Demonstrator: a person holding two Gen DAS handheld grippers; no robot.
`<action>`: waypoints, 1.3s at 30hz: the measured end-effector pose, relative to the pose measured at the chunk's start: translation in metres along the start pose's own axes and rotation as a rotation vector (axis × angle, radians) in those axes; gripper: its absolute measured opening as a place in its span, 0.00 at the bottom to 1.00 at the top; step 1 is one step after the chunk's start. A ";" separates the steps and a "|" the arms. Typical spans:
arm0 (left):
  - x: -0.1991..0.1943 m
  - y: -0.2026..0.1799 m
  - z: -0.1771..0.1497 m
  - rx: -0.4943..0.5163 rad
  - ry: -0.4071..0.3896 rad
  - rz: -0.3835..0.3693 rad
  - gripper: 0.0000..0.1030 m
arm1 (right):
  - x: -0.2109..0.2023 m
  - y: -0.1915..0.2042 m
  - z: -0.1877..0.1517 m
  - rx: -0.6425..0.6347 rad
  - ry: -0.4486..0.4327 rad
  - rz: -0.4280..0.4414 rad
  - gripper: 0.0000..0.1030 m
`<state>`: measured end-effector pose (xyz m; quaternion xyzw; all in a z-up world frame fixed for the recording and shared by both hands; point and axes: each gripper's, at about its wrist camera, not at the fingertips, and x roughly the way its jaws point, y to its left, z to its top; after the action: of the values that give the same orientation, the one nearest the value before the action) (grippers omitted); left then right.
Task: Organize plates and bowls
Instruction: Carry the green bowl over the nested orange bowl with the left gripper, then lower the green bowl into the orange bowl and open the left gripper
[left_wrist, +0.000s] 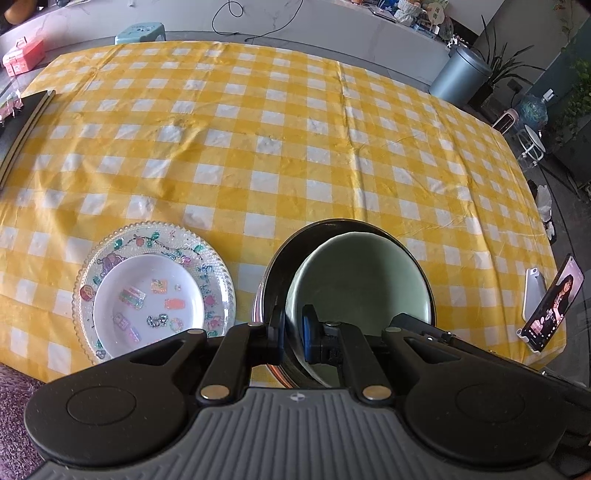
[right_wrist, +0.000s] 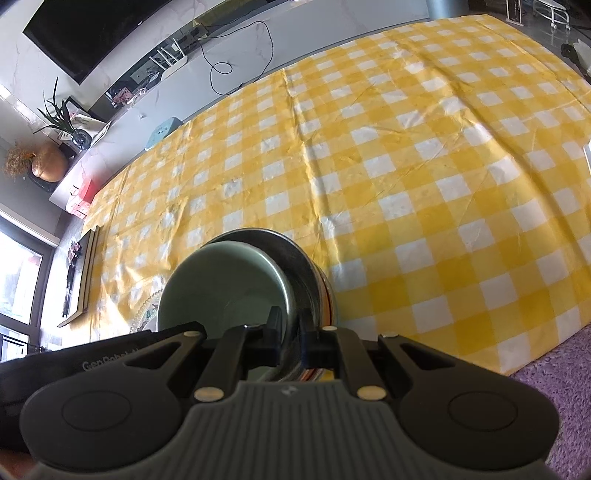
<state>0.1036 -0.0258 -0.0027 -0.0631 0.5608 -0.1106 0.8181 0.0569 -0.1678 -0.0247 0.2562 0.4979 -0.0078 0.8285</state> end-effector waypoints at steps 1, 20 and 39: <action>0.000 -0.001 0.001 0.006 -0.001 0.005 0.09 | 0.001 0.001 0.000 -0.007 -0.002 -0.003 0.06; 0.004 -0.011 0.003 0.137 0.028 0.042 0.12 | 0.003 0.018 -0.002 -0.143 -0.017 -0.099 0.06; 0.008 -0.025 0.002 0.276 0.034 0.101 0.14 | 0.001 0.020 0.000 -0.165 -0.015 -0.099 0.06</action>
<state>0.1054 -0.0519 -0.0030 0.0798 0.5564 -0.1464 0.8140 0.0627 -0.1497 -0.0171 0.1624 0.5029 -0.0096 0.8489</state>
